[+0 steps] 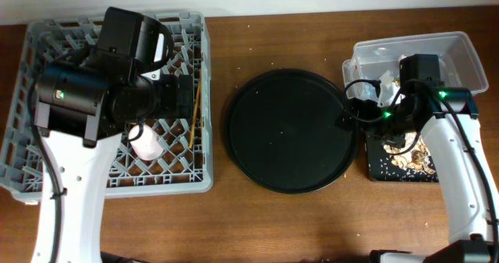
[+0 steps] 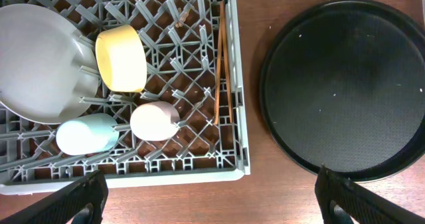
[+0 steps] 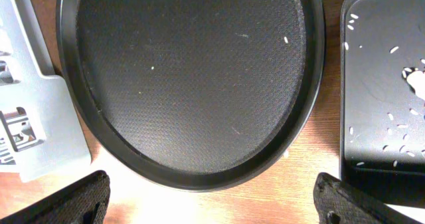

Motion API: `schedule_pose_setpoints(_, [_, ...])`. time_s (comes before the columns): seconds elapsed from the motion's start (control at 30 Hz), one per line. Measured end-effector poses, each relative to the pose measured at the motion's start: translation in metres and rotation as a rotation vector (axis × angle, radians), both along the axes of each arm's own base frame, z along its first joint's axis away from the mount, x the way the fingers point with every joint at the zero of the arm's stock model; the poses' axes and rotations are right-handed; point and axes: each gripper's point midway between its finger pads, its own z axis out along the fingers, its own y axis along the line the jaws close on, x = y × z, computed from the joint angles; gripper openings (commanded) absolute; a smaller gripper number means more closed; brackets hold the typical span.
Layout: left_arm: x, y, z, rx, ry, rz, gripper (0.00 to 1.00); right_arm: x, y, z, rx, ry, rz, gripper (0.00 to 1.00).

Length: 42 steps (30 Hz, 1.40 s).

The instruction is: Sort waste into correct bins and load items into the dishwasher rack

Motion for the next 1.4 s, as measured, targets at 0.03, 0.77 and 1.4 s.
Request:
schedule_pose_setpoints(0.03, [0.000, 0.000, 0.000, 0.000, 0.000, 0.000, 0.99, 0.000, 0.000, 0.000, 0.000, 0.000, 0.000, 0.98])
schedule_pose_setpoints(0.77, [0.000, 0.000, -0.001, 0.003, 0.004, 0.001, 0.99, -0.062, 0.003, 0.057, -0.361, -1.197, 0.147, 0.98])
schedule_pose_setpoints(1.4, [0.001, 0.000, -0.001, 0.003, 0.002, 0.002, 0.99, -0.066, 0.003, -0.002, -0.385, -1.318, 0.134, 0.99])
